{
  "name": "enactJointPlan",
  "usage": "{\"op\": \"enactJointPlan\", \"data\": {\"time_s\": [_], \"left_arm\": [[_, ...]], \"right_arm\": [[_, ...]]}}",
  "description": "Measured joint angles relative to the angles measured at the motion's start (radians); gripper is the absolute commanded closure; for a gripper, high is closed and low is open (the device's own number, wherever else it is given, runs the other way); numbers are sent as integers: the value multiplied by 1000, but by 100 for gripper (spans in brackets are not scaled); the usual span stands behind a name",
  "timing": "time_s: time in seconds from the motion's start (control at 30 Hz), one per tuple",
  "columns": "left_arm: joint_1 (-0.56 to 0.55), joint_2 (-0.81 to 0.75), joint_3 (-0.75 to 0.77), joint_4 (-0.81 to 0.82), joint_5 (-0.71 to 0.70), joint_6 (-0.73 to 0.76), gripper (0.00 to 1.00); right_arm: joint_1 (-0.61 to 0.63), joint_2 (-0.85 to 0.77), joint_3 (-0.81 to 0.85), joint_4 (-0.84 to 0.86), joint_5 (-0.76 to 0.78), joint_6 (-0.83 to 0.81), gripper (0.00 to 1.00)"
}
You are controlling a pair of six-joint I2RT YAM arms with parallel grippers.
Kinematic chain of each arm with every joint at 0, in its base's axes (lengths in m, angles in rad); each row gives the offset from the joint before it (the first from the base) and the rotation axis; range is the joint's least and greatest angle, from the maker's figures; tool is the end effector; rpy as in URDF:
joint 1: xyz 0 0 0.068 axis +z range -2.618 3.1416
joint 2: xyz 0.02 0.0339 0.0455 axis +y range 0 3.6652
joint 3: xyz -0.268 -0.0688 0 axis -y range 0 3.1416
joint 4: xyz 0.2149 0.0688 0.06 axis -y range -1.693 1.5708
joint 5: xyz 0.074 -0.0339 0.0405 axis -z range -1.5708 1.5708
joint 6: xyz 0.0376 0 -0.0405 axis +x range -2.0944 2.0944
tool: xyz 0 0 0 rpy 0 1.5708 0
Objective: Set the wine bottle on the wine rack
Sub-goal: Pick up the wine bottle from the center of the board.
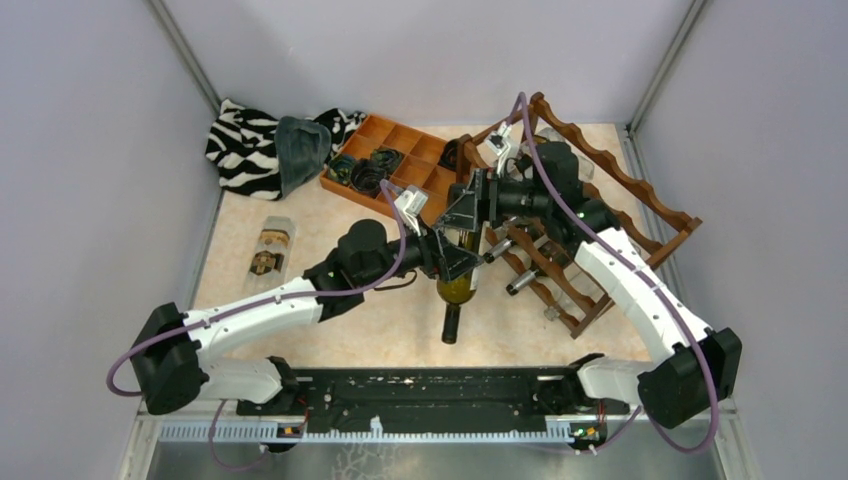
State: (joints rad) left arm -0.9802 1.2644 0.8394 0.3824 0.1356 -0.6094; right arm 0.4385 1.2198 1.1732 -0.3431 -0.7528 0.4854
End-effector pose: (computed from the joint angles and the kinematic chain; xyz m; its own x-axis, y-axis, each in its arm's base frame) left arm 0.1466 -0.2278 0.3303 -0.5336 -0.2226 -0.8160 0.7229 0.3807 -0.5766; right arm 0.2056 0.1248 0.3765 -0.7159 0.0403 -0.6970 -0.6200 0.4222 0.6613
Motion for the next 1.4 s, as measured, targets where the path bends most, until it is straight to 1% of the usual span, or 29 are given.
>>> {"op": "enactJointPlan", "data": {"time_s": [0.03,0.07,0.1,0.13,0.17,0.23,0.3,0.4,0.57,0.73,0.9,1.0,1.07,1.2,1.27,1.4], "left_arm": [[0,0,0,0,-2,1,90],[0,1,0,0,-2,1,82],[0,1,0,0,-3,1,73],[0,1,0,2,-4,0,60],[0,1,0,3,-5,0,46],[0,1,0,6,-5,-4,21],[-1,1,-2,19,-10,-15,2],[-1,-12,-29,85,-12,-37,1],[-1,-78,-106,169,-5,-49,1],[-2,-198,-236,250,26,-64,1],[-2,-285,-362,339,61,-137,3],[-3,-266,-421,448,83,-205,6],[-10,-224,-444,520,87,-249,9],[-47,-116,-446,625,82,-305,21],[-64,-68,-442,677,77,-320,25],[-79,-12,-410,726,60,-337,31]], "right_arm": [[0,0,-1,2,-1,1,70],[0,0,-1,6,0,-1,77],[0,-2,-2,8,0,-3,83],[0,-3,-3,11,-2,0,89],[-5,-6,-8,21,-5,9,92],[-21,-11,-26,48,-20,36,96],[-48,-14,-54,95,-56,92,98],[-81,-14,-81,146,-103,155,100],[-117,-23,-110,200,-164,240,100],[-172,-47,-128,263,-194,313,100],[-210,-57,-134,353,-217,403,100],[-219,-58,-138,399,-230,450,100],[-225,-60,-150,428,-238,476,100],[-234,-60,-176,465,-244,518,100],[-238,-60,-186,476,-244,531,100],[-244,-60,-198,490,-243,545,100]]}}
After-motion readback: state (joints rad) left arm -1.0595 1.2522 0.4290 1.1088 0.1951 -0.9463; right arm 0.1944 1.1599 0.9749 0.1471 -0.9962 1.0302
